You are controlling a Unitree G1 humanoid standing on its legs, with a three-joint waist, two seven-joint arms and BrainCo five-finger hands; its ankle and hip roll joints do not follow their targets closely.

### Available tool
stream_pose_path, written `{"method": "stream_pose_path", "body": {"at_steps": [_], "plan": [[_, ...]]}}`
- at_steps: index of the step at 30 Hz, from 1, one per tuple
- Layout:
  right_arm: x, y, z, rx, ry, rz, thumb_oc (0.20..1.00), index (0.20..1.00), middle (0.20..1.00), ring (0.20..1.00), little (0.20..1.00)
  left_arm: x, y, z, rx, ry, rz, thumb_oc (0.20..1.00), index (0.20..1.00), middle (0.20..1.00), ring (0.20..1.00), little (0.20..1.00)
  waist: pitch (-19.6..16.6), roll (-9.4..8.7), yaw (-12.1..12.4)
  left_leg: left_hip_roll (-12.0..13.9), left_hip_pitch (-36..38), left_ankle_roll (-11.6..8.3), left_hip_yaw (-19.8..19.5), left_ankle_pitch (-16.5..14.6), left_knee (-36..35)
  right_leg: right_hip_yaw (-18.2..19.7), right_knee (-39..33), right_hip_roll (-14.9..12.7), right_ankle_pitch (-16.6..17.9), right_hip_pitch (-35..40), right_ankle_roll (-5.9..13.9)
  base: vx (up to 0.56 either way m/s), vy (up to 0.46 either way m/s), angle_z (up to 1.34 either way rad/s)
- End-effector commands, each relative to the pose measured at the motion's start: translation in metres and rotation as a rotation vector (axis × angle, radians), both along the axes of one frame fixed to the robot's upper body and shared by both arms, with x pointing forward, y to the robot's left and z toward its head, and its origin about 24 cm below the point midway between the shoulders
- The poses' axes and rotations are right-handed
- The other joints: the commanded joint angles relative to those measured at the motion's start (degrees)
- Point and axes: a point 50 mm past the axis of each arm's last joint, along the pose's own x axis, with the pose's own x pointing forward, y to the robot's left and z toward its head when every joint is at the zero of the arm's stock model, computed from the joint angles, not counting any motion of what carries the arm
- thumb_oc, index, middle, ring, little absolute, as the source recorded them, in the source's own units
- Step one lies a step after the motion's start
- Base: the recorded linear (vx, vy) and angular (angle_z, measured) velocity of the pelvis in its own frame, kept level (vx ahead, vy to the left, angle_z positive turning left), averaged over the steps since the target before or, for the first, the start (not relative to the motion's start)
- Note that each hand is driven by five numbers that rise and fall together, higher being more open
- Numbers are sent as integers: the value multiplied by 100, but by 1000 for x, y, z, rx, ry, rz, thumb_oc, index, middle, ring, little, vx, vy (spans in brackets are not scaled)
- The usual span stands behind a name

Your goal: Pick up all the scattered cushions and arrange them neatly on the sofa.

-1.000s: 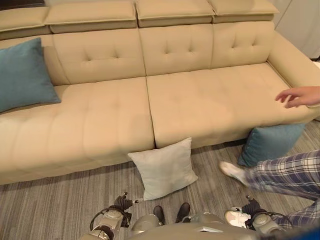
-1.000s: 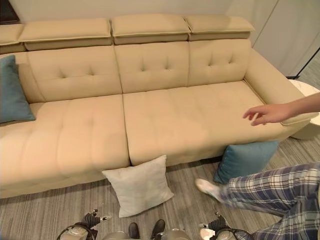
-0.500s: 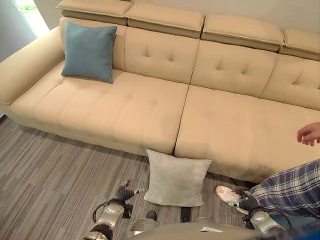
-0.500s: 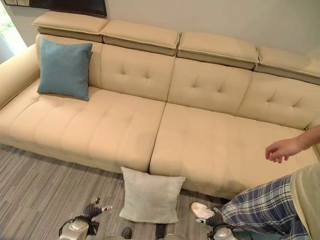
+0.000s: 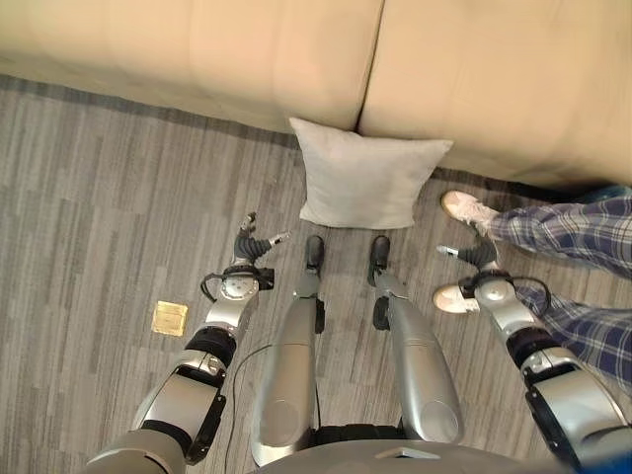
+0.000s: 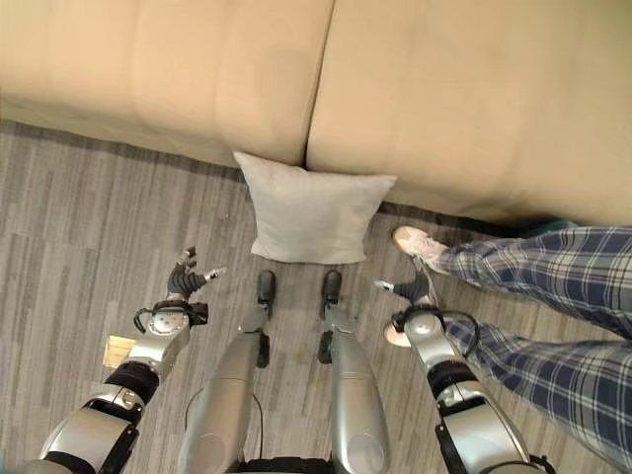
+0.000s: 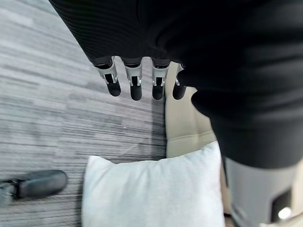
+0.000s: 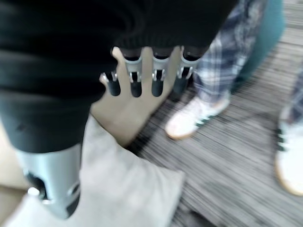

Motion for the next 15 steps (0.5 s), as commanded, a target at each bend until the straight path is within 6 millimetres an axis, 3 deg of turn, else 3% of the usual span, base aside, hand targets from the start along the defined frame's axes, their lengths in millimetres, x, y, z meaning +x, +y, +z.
{"method": "stream_pose_path", "body": {"at_steps": [1,4,15], "plan": [[-17,-12,-13,-15,-10,-65,1000,1000,1000,1000,1000,-14,-2,-18,-27,15,49,1000,1000,1000,1000,1000,-861,185,-79,60,18,-288,-1,-311,405,-8,-949,-272,421,96,511,-39,-48,38],[1,-6,12,-11,-108,-66,1000,1000,1000,1000,1000,1,-10,2,-11,-46,24,1000,1000,1000,1000,1000,-900,242,-124,60,-487,-323,-48,-239,429,24,-843,-272,431,-462,519,-24,-24,-22],[25,1,53,-12,-242,-63,1000,1000,1000,1000,1000,26,-15,45,37,-163,20,1000,1000,1000,1000,1000,-972,238,-208,13,-1098,-309,-111,-190,316,128,-709,-315,450,-1198,572,16,4,0]]}}
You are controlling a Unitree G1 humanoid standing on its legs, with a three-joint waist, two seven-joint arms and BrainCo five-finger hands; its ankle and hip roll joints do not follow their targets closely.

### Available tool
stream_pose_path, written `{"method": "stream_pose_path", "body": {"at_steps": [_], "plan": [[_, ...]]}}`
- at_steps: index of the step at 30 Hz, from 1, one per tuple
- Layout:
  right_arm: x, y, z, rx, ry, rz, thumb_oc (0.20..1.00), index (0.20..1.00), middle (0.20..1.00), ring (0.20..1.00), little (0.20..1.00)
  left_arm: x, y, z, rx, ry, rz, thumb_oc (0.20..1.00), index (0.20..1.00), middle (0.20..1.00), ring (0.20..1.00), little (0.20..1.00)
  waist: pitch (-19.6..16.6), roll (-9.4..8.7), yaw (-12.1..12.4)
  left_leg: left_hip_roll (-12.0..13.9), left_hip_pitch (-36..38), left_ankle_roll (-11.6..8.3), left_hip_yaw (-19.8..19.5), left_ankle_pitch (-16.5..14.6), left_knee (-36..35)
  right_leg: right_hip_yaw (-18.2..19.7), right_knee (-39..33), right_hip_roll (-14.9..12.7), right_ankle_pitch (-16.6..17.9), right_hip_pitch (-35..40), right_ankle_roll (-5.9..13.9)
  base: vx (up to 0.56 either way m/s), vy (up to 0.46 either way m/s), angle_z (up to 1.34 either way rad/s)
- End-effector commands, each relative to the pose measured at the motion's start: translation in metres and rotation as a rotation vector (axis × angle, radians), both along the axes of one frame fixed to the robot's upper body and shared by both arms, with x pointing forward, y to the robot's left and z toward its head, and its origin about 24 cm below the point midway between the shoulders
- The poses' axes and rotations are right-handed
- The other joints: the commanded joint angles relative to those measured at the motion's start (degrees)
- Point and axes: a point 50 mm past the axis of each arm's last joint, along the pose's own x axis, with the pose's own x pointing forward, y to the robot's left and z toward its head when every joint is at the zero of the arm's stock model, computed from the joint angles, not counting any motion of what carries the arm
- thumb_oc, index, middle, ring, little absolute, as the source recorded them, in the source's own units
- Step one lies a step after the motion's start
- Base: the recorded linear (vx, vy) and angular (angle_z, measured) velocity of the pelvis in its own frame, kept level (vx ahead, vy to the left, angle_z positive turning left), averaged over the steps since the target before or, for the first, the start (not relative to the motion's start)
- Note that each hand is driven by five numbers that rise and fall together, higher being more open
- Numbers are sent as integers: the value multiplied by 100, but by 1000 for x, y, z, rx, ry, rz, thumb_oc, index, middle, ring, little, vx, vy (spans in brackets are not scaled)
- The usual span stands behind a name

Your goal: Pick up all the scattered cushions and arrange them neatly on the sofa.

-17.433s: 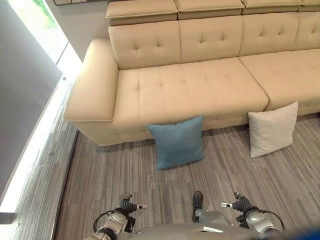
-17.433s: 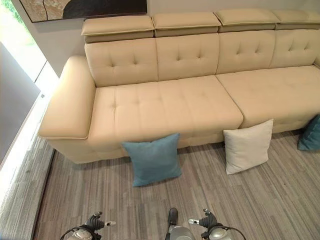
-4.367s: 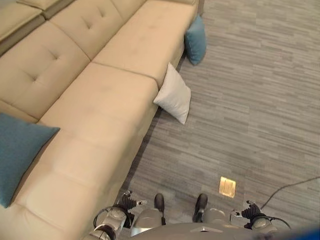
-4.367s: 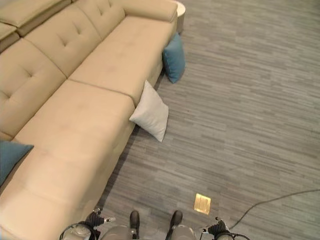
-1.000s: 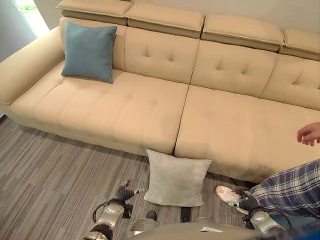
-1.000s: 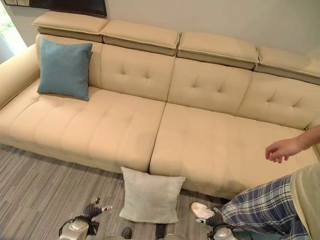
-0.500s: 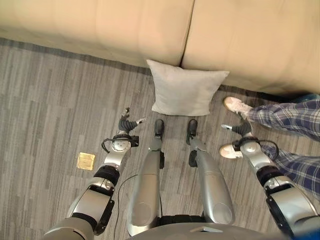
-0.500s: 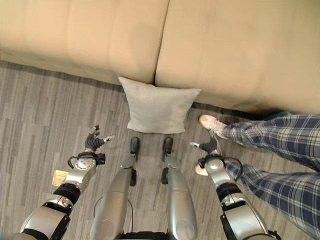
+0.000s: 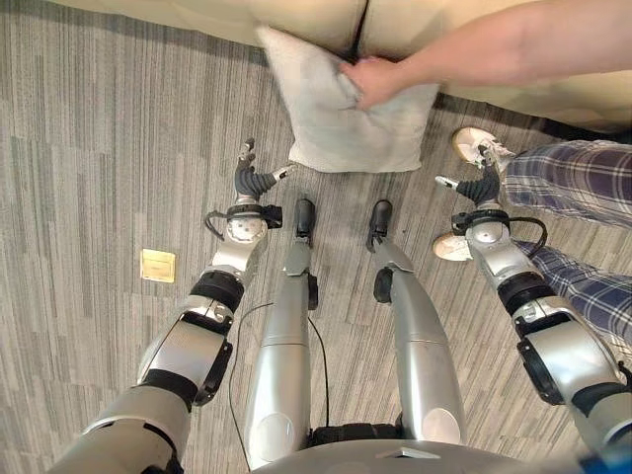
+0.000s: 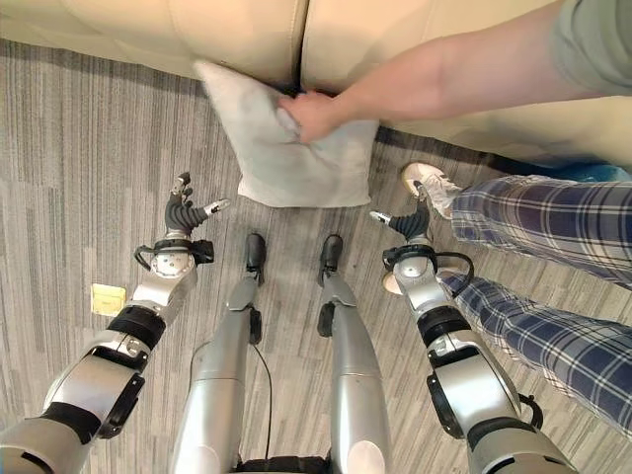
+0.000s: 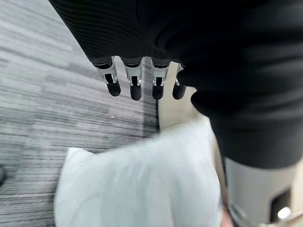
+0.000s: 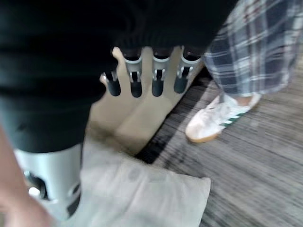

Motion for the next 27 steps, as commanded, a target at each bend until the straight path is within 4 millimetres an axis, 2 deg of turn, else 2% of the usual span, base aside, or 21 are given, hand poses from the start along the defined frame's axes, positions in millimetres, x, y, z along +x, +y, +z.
{"method": "stream_pose_path", "body": {"at_steps": [1,4,5,11,13,17,20,21,22,23,24,25,26,27], "plan": [[-15,-19,-23,0,26,-49,1000,1000,1000,1000,1000,-13,5,-27,16,45,28,1000,1000,1000,1000,1000,-987,164,-120,51,-410,-227,-95,-344,90,251,157,-272,-325,-397,703,15,3,5],[-9,-17,-11,2,-3,-42,1000,1000,1000,1000,1000,-7,3,-15,22,21,21,1000,1000,1000,1000,1000,-976,154,-144,51,-600,-217,-102,-364,177,272,263,-293,-338,-584,706,10,-2,4],[-2,-14,6,-5,-42,-35,1000,1000,1000,1000,1000,0,3,0,36,-10,15,1000,1000,1000,1000,1000,-951,155,-157,52,-781,-209,-115,-365,244,297,340,-303,-336,-761,715,15,-3,4],[12,6,45,-26,-147,25,1000,1000,1000,1000,1000,14,-7,36,55,-93,-5,1000,1000,1000,1000,1000,-945,194,-194,62,-1342,-176,-93,-359,436,344,603,-355,-362,-1317,738,6,11,5],[14,14,48,-40,-153,45,1000,1000,1000,1000,1000,15,-13,34,67,-81,-19,1000,1000,1000,1000,1000,-998,218,-199,42,-1473,-158,-106,-344,451,369,664,-346,-368,-1458,739,0,0,0],[13,16,43,-38,-146,48,1000,1000,1000,1000,1000,14,-16,29,64,-68,-23,1000,1000,1000,1000,1000,-1123,252,-191,27,-1557,-144,-128,-322,434,374,742,-339,-390,-1571,726,11,-6,4],[6,9,27,-23,-116,40,1000,1000,1000,1000,1000,7,-14,18,39,-61,-27,1000,1000,1000,1000,1000,-1287,259,-150,-11,-1440,-130,-149,-306,337,365,770,-319,-420,-1516,734,14,-1,1],[6,9,27,-23,-116,40,1000,1000,1000,1000,1000,7,-14,18,39,-61,-27,1000,1000,1000,1000,1000,-1287,259,-150,-11,-1440,-130,-149,-306,337,365,770,-319,-420,-1516,734,50,-29,2],[-6,-4,2,1,-57,19,1000,1000,1000,1000,1000,-3,-9,-2,20,-24,-33,1000,1000,1000,1000,1000,-1402,279,-107,-19,-1098,-163,-151,-287,178,324,690,-307,-446,-1234,730,34,-24,5],[-6,-4,1,1,-55,19,1000,1000,1000,1000,1000,-3,-10,-2,21,-23,-33,1000,1000,1000,1000,1000,-1400,281,-105,-18,-1081,-163,-152,-285,170,321,683,-306,-445,-1217,730,38,-34,6],[-11,-7,-9,14,-31,13,1000,1000,1000,1000,1000,-7,-8,-10,20,-2,-36,1000,1000,1000,1000,1000,-1422,286,-90,-22,-895,-186,-154,-275,85,281,619,-302,-455,-1043,729,-76,-4,4],[-22,-14,-32,38,32,-1,1000,1000,1000,1000,1000,-16,-3,-29,18,51,-38,1000,1000,1000,1000,1000,-1445,282,-83,-48,-623,-191,-159,-89,-72,189,458,-301,-270,-775,686,-83,-15,1],[-28,-17,-43,51,66,-7,1000,1000,1000,1000,1000,-21,-1,-40,13,85,-38,1000,1000,1000,1000,1000,-1465,278,-86,-49,-449,-208,-172,-91,-121,160,401,-305,-272,-601,686,-87,-29,0],[-52,-24,-84,79,209,-20,1000,1000,1000,1000,1000,-41,5,-78,-1,212,-44,1000,1000,1000,1000,1000,-1506,272,-74,-56,216,-253,-207,-97,-321,67,220,-295,-289,41,679,1,-57,4]]}}
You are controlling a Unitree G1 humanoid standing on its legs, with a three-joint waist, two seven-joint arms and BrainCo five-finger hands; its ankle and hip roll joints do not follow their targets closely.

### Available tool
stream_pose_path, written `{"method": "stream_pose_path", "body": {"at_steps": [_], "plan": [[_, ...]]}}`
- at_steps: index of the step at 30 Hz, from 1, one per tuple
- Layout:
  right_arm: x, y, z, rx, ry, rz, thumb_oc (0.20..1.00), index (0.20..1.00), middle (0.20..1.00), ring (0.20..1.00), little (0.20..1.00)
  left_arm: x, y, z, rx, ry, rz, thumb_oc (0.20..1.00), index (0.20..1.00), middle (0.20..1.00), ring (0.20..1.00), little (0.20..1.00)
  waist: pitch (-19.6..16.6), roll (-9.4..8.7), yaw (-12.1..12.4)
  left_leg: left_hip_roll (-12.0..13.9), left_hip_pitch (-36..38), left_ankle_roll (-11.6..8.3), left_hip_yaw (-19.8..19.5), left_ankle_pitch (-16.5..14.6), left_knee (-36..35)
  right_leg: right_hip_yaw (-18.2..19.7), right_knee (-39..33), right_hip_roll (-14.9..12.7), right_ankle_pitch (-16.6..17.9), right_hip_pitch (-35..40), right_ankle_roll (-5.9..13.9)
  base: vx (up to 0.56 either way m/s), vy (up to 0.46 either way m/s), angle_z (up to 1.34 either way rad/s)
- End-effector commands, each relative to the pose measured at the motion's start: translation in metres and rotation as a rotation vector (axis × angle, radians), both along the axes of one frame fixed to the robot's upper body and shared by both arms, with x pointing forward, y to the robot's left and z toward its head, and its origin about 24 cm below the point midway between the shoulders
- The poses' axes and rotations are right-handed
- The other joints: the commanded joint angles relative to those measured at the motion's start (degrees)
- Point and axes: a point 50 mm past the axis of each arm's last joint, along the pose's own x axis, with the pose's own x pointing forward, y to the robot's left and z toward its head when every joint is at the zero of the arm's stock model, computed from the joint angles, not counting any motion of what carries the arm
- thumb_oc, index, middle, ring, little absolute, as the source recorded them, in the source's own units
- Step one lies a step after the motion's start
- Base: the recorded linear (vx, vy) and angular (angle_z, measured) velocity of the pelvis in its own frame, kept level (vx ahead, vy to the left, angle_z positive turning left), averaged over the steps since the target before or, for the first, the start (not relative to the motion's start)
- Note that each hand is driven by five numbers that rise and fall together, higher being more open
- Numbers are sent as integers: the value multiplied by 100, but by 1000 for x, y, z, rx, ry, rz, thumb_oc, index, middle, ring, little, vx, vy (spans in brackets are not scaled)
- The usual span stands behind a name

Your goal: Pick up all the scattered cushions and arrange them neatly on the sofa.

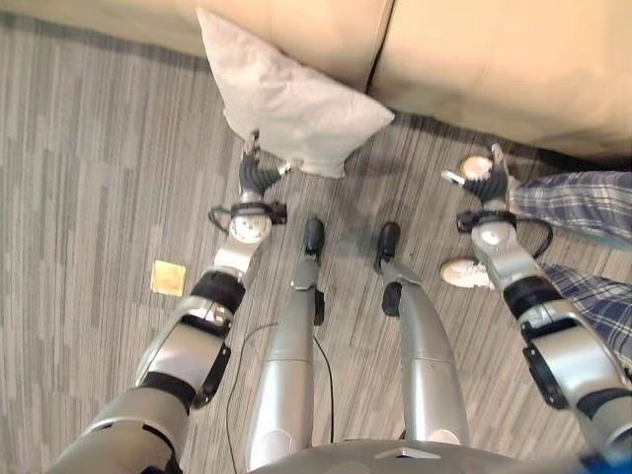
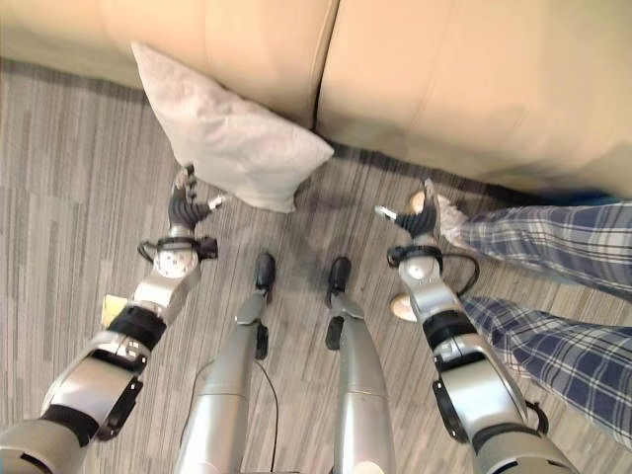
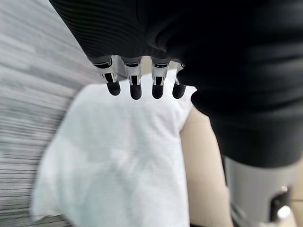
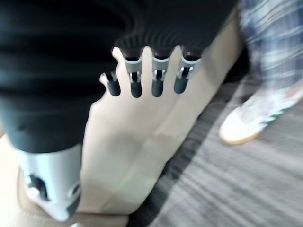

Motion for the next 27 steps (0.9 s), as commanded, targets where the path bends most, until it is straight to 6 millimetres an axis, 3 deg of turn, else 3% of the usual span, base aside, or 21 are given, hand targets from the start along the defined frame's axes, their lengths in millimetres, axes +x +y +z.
{"method": "stream_pose_path", "body": {"at_steps": [1,2,3,4,7,8,9,13,17,21,23,24,27], "plan": [[-27,-4,-47,26,163,18,1000,1000,1000,1000,1000,-23,6,-47,10,157,-24,1000,1000,1000,1000,1000,-340,220,-91,70,778,-317,-162,-51,-547,70,-462,-91,53,743,621,18,-59,8],[-38,-7,-61,36,220,11,1000,1000,1000,1000,1000,-31,9,-59,20,203,-26,1000,1000,1000,1000,1000,-345,214,-89,78,1018,-335,-183,-56,-607,34,-519,-90,41,981,622,68,-80,11],[-68,-19,-96,41,376,-21,1000,1000,1000,1000,1000,-54,17,-91,47,336,-28,1000,1000,1000,1000,1000,-276,209,-84,101,1768,-360,-218,-67,-791,-81,-806,-69,4,1830,598,105,-94,10],[-88,-24,-116,47,476,-39,1000,1000,1000,1000,1000,-73,22,-113,50,430,-23,1000,1000,1000,1000,1000,-243,216,-78,125,2264,-381,-231,-56,-968,-151,-1036,-35,-7,2393,593,124,-98,9],[-116,-31,-139,48,594,-63,1000,1000,1000,1000,1000,-102,31,-142,76,567,-16,1000,1000,1000,1000,1000,-261,217,-83,182,2896,-408,-246,-45,-1167,-223,-1340,53,-57,3168,575,103,-77,20],[-132,-34,-150,59,653,-76,1000,1000,1000,1000,1000,-123,36,-160,88,662,-10,1000,1000,1000,1000,1000,-339,204,-105,234,3236,-419,-230,-74,-1242,-237,-1482,118,-106,3571,561,83,-58,6],[-132,-34,-150,59,652,-76,1000,1000,1000,1000,1000,-123,36,-160,88,661,-10,1000,1000,1000,1000,1000,-348,208,-112,231,3223,-416,-238,-57,-1251,-246,-1501,117,-86,3566,563,109,-68,-4],[-170,-37,-174,77,799,-83,1000,1000,1000,1000,1000,-170,43,-192,107,863,-14,1000,1000,1000,1000,1000,-609,193,-172,298,3824,-471,-186,-163,-1164,-236,-1837,336,-243,4454,490,91,-75,4],[-189,-35,-185,63,890,-60,1000,1000,1000,1000,1000,-191,43,-204,89,942,-7,1000,1000,1000,1000,1000,-707,123,-139,253,3971,-483,-182,-352,-732,-208,-1971,402,-352,4904,399,59,-41,20],[-199,-36,-189,60,935,-57,1000,1000,1000,1000,1000,-203,42,-210,75,982,-2,1000,1000,1000,1000,1000,-836,65,-98,442,4047,-431,-122,-263,-853,-188,-2080,380,-353,5127,435,88,54,2],[-197,-35,-189,60,936,-52,1000,1000,1000,1000,1000,-202,40,-211,78,988,-3,1000,1000,1000,1000,1000,-865,38,-84,609,3859,-423,-40,-38,-1083,-147,-2120,319,-349,5135,479,122,210,4],[-204,-35,-192,69,963,-59,1000,1000,1000,1000,1000,-207,42,-213,96,1012,-3,1000,1000,1000,1000,1000,-1011,92,-115,687,4086,-420,26,-73,-1466,-119,-2149,353,-375,5203,529,244,304,9],[-205,-29,-195,85,975,-52,1000,1000,1000,1000,1000,-214,43,-216,138,1047,-17,1000,1000,1000,1000,1000,-1106,43,-149,480,4312,-293,184,-271,-1385,77,-2069,106,-327,5346,703,268,379,-26]]}}
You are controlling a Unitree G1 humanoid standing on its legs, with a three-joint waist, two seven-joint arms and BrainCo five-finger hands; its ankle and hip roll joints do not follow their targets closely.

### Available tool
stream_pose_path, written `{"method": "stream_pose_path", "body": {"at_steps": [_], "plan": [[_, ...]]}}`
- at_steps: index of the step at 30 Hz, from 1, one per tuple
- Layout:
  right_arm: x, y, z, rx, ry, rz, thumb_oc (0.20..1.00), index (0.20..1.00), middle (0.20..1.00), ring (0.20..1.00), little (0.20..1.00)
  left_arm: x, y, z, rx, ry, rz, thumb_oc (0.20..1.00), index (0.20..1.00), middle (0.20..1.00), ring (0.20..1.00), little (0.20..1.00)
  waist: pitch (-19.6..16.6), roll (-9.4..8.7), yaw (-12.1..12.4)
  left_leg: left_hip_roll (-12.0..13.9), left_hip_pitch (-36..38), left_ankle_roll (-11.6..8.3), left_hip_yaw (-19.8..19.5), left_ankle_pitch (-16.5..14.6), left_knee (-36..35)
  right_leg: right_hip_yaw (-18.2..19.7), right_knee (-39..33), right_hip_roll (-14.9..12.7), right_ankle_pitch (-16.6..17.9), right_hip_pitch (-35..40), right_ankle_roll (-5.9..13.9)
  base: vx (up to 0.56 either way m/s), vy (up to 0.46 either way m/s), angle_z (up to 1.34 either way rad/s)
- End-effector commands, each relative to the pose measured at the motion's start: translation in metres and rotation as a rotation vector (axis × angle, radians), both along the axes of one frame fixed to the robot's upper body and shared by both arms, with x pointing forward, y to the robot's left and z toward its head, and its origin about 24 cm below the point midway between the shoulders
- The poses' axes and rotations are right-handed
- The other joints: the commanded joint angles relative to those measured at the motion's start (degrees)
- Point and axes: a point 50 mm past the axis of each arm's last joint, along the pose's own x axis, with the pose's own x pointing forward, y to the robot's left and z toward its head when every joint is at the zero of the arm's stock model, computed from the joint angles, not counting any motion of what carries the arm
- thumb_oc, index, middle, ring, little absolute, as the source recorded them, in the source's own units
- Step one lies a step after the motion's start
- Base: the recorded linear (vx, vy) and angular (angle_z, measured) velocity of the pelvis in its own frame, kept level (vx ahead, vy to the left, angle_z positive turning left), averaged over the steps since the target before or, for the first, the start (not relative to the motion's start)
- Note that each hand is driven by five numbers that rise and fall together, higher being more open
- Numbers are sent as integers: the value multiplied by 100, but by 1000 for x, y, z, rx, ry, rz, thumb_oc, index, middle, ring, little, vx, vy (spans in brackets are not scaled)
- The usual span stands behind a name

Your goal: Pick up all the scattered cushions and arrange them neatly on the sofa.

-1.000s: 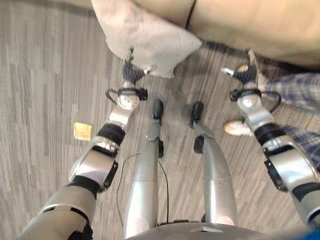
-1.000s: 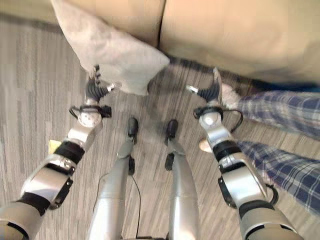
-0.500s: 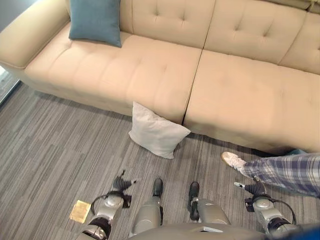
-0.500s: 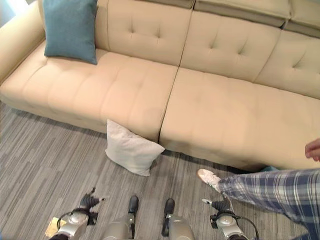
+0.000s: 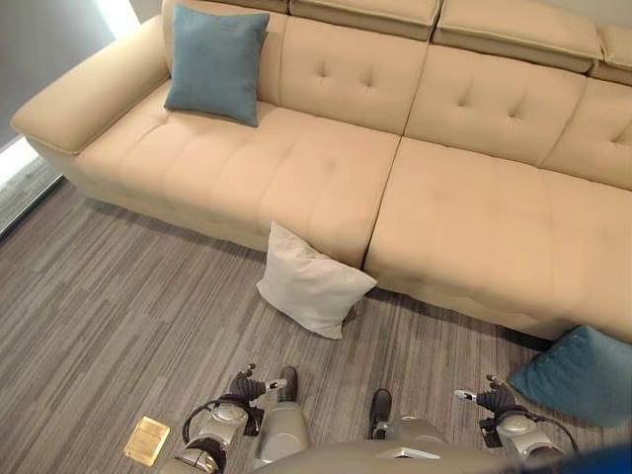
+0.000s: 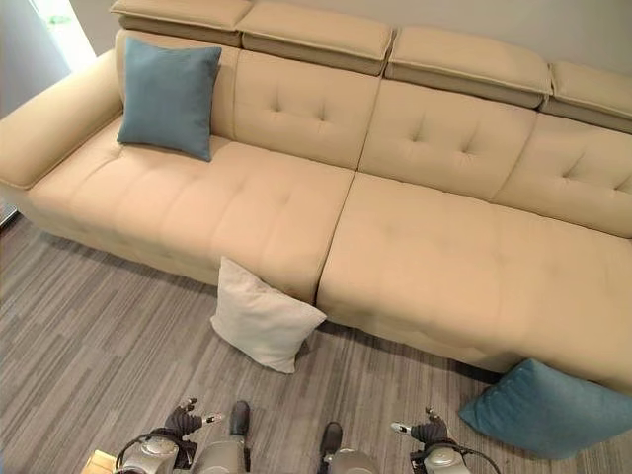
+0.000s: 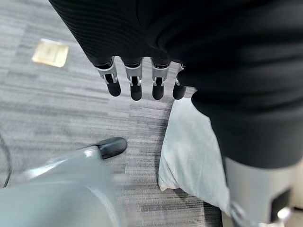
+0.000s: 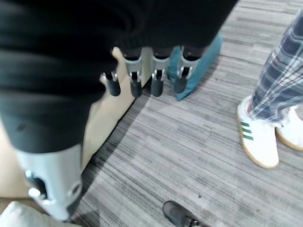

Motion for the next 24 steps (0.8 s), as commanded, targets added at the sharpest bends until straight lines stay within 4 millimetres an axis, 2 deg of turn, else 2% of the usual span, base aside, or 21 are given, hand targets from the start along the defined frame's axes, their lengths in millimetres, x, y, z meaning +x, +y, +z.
{"method": "stream_pose_path", "body": {"at_steps": [1,3,4,5,6,7,9,11,12,13,15,16,18,21,22,24], "plan": [[17,3,5,-9,-36,47,1000,1000,1000,1000,1000,6,11,6,48,-34,-12,1000,1000,1000,1000,1000,8,-113,46,-397,-31,106,147,-276,353,628,556,-161,-294,-20,529,134,313,-56],[22,8,6,-2,-43,61,1000,1000,1000,1000,1000,6,14,6,60,-34,-7,1000,1000,1000,1000,1000,72,-94,90,-489,94,253,310,-387,307,725,1011,-311,-135,-299,667,69,407,-71],[29,11,8,-8,-57,83,1000,1000,1000,1000,1000,7,19,8,67,-42,8,1000,1000,1000,1000,1000,185,-16,162,-524,207,379,445,-411,231,615,1654,-454,82,-686,719,52,483,-108],[30,11,8,-10,-64,93,1000,1000,1000,1000,1000,4,21,8,69,-36,10,1000,1000,1000,1000,1000,236,14,213,-568,359,414,528,-429,135,343,1808,-487,54,-777,700,77,357,-127],[31,12,9,-11,-67,99,1000,1000,1000,1000,1000,3,22,7,73,-31,9,1000,1000,1000,1000,1000,231,8,192,-597,430,417,528,-424,73,296,1777,-373,-4,-800,652,135,190,-104],[30,11,9,-12,-63,102,1000,1000,1000,1000,1000,-1,24,6,75,-15,11,1000,1000,1000,1000,1000,216,-25,161,-688,525,441,559,-431,-35,248,1567,-80,-53,-889,593,123,73,-48],[31,10,9,-14,-66,103,1000,1000,1000,1000,1000,-5,24,5,71,0,20,1000,1000,1000,1000,1000,236,-46,160,-761,575,440,594,-448,-94,-3,1333,74,-24,-983,533,85,36,-10],[32,10,9,-17,-66,105,1000,1000,1000,1000,1000,-6,23,4,69,10,14,1000,1000,1000,1000,1000,257,-47,137,-796,620,437,590,-485,-107,-258,1176,94,-5,-1053,502,105,-20,8],[29,7,9,-16,-72,87,1000,1000,1000,1000,1000,-3,21,4,69,4,-12,1000,1000,1000,1000,1000,262,-72,31,-848,643,392,522,-538,-44,16,895,275,-59,-891,449,130,-55,31],[27,6,9,-17,-69,78,1000,1000,1000,1000,1000,-1,19,4,63,-3,-13,1000,1000,1000,1000,1000,244,-78,20,-860,607,385,520,-568,21,116,821,300,-7,-867,449,167,-110,50],[22,3,9,-14,-77,46,1000,1000,1000,1000,1000,-1,13,3,47,-4,-36,1000,1000,1000,1000,1000,218,-109,-36,-854,518,269,584,-811,566,35,534,291,-19,-525,359,154,-110,60],[21,0,9,-18,-73,36,1000,1000,1000,1000,1000,-1,9,2,34,0,-44,1000,1000,1000,1000,1000,250,-147,-45,-812,342,157,623,-942,1174,48,409,265,-30,-342,301,125,-67,46],[23,-1,10,-18,-80,36,1000,1000,1000,1000,1000,0,6,2,23,-6,-36,1000,1000,1000,1000,1000,321,-164,5,-742,47,88,551,-898,1719,145,393,261,-77,-266,223,88,-12,27],[24,-2,11,-27,-80,43,1000,1000,1000,1000,1000,2,4,2,11,-13,-26,1000,1000,1000,1000,1000,275,-210,78,-520,-240,105,324,-815,1440,278,234,267,-137,-164,233,123,40,-30],[26,-3,11,-33,-81,43,1000,1000,1000,1000,1000,5,3,3,14,-20,-28,1000,1000,1000,1000,1000,299,-209,128,-402,-342,44,88,-565,1183,365,222,302,-180,-144,232,133,95,-29],[25,-3,12,-40,-78,57,1000,1000,1000,1000,1000,10,-2,4,4,-33,-43,1000,1000,1000,1000,1000,302,-120,158,-303,-340,-17,-267,-374,881,515,297,325,-330,-98,213,217,248,-62]]}}
